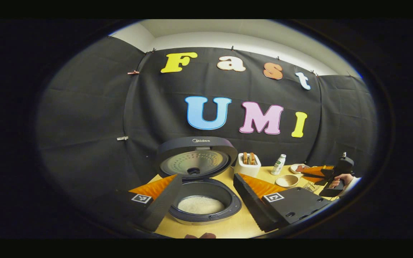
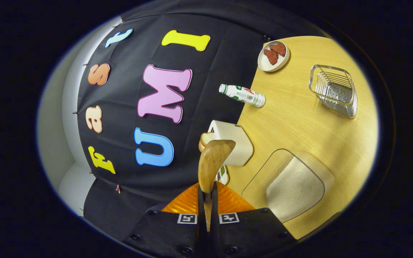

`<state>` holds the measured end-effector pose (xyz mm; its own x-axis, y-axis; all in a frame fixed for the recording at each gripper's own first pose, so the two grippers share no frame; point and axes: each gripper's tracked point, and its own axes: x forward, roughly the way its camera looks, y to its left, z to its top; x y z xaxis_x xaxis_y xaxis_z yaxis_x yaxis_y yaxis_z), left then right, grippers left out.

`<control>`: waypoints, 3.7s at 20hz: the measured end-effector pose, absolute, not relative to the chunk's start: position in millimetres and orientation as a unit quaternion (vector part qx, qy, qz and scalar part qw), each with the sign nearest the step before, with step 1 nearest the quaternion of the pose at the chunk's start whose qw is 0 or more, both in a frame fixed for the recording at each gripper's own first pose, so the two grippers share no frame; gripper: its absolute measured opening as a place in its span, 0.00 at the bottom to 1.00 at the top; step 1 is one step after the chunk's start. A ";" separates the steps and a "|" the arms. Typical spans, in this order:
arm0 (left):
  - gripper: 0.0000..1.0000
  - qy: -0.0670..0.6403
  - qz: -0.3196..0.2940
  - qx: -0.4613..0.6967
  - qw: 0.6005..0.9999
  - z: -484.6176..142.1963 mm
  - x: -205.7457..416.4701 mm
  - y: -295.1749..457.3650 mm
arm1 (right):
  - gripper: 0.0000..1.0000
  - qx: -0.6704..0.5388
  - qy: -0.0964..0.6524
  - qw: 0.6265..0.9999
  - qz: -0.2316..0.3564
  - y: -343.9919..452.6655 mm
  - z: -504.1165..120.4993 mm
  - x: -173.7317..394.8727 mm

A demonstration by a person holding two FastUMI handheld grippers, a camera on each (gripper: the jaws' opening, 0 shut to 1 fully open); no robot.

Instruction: Close the left gripper, press the button to open the rice cooker; take a wooden spoon from the chopstick holder with the right hand, scoop a spoonful of rice and pour it into the rice cooker, then put the wooden spoon back into the chopstick holder.

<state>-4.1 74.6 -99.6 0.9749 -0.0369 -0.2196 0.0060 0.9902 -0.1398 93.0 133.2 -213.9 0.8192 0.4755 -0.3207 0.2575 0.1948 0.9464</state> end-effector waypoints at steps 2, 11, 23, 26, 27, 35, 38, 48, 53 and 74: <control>0.99 0.109 -0.006 -0.077 0.991 -98.5 -5.3 78.8 | 0.07 0.613 0.299 0.725 0.098 156.8 -203.3 93.2; 0.98 0.099 0.029 -0.084 0.991 -97.3 -14.7 110.8 | 0.07 0.559 0.310 0.742 0.199 267.7 -146.5 90.3; 0.98 0.097 0.046 -0.087 0.990 -104.3 -7.8 136.8 | 0.07 0.418 0.280 0.827 0.251 348.8 -123.9 88.3; 0.98 0.095 0.046 -0.086 0.991 -104.7 -1.7 141.1 | 0.07 0.354 0.254 0.857 0.274 361.7 -116.9 83.2; 0.98 0.095 0.043 -0.088 0.991 -104.6 -0.3 141.8 | 0.07 0.331 0.243 0.867 0.283 365.9 -114.6 82.6; 0.98 0.101 0.039 -0.100 0.989 -113.7 9.8 144.6 | 0.07 0.219 0.188 0.897 0.334 388.0 -104.6 66.3; 0.98 0.105 0.041 -0.101 0.989 -118.7 9.7 147.0 | 0.07 0.199 0.179 0.901 0.341 387.9 -108.1 64.0; 0.98 0.119 0.048 -0.098 0.987 -132.5 3.9 152.7 | 0.07 0.106 0.136 0.897 0.406 400.1 -118.6 47.7; 0.98 0.134 0.044 -0.104 0.985 -142.9 -1.2 148.8 | 0.07 0.069 0.114 0.894 0.427 402.6 -122.1 44.7; 0.98 0.138 0.060 -0.112 0.982 -144.8 -8.4 147.1 | 0.07 0.097 0.160 0.895 0.404 397.4 -131.2 39.3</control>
